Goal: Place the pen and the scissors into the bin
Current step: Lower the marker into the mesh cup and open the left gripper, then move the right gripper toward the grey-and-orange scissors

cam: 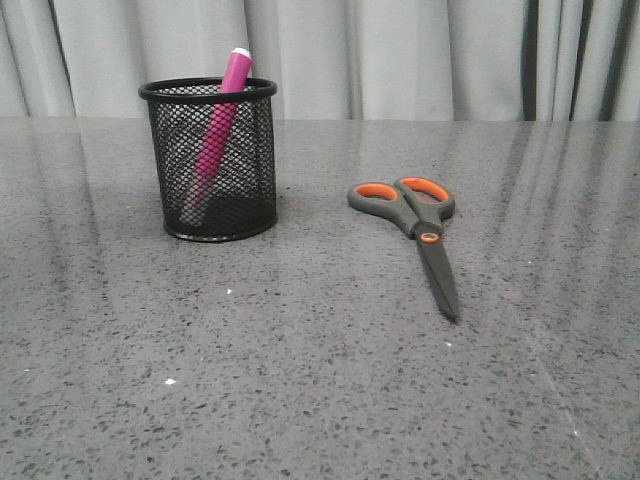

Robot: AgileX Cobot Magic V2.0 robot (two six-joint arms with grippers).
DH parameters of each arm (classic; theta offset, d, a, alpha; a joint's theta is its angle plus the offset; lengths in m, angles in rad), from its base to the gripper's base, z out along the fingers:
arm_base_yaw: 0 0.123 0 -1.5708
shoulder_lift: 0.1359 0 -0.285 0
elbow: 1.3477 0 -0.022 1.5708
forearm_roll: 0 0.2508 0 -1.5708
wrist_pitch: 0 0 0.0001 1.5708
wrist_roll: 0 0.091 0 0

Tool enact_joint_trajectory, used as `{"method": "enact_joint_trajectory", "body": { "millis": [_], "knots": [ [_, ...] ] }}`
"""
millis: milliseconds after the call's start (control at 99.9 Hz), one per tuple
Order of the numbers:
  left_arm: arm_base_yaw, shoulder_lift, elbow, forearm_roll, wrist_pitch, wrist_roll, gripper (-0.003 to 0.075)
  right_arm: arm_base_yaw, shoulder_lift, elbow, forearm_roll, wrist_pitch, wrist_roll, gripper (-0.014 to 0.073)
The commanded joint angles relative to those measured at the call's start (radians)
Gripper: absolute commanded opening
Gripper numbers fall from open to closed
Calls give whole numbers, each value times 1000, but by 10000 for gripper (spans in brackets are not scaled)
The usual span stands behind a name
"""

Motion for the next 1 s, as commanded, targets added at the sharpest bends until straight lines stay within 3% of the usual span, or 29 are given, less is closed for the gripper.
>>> {"method": "enact_joint_trajectory", "body": {
  "millis": [0,290,651,811,991],
  "knots": [
    [30,-49,-33,-17,-10,-3,387,0,0,-35,12,-40,-14,412],
    [118,-79,-33,-17,159,-3,386,0,0,-35,18,-21,-14,412],
    [257,-165,21,-38,144,-77,387,0,0,-57,37,-28,-14,412],
    [279,-230,114,-45,79,-77,386,0,0,-74,37,-96,-21,412],
    [279,-253,143,-45,113,-77,386,0,0,-74,49,-158,-21,412]
  ]
}}
